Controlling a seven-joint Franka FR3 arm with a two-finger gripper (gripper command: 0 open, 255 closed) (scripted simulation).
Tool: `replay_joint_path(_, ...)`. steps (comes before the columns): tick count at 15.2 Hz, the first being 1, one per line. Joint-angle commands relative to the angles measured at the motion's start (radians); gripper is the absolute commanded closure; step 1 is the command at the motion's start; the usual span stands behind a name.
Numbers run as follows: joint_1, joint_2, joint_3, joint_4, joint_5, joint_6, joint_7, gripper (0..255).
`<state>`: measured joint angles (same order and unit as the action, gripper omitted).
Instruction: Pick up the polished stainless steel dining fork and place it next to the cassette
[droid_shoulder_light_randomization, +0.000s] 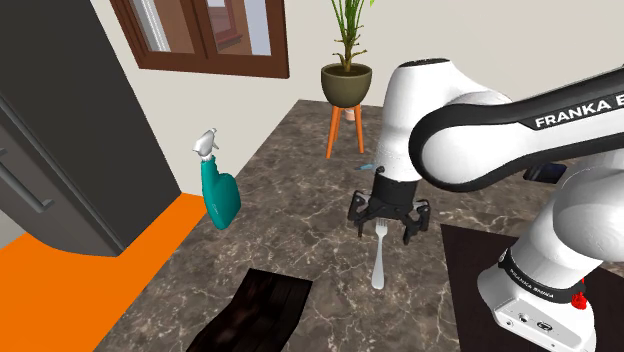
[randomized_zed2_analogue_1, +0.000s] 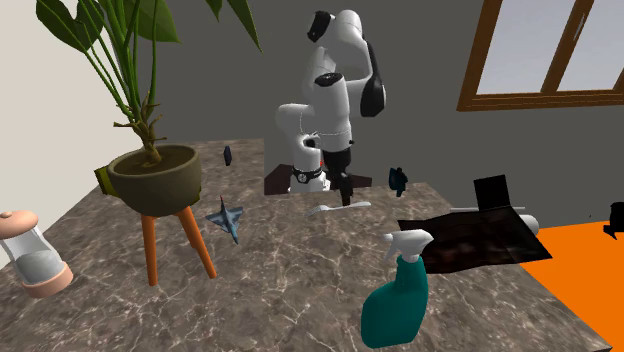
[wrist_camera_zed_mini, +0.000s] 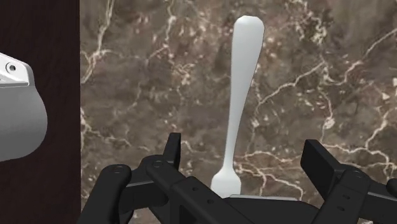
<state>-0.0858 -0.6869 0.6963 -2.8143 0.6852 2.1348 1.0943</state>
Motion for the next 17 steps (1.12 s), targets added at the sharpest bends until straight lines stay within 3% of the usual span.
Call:
replay_joint_path(1, 0.001, 0.023, 0.021, -0.013, 0.019, 0.038, 0.005, 0)
replay_joint_path(5, -0.002, 0.089, 0.067, -0.036, 0.053, 0.128, -0.003, 0)
replay_joint_path(13, -0.002, 0.089, 0.067, -0.036, 0.053, 0.128, -0.003, 0)
replay_joint_path(14, -0.002, 0.089, 0.067, -0.036, 0.053, 0.128, -0.003, 255)
replay_joint_path(17, -0.002, 0.089, 0.067, -0.036, 0.053, 0.128, -0.003, 255)
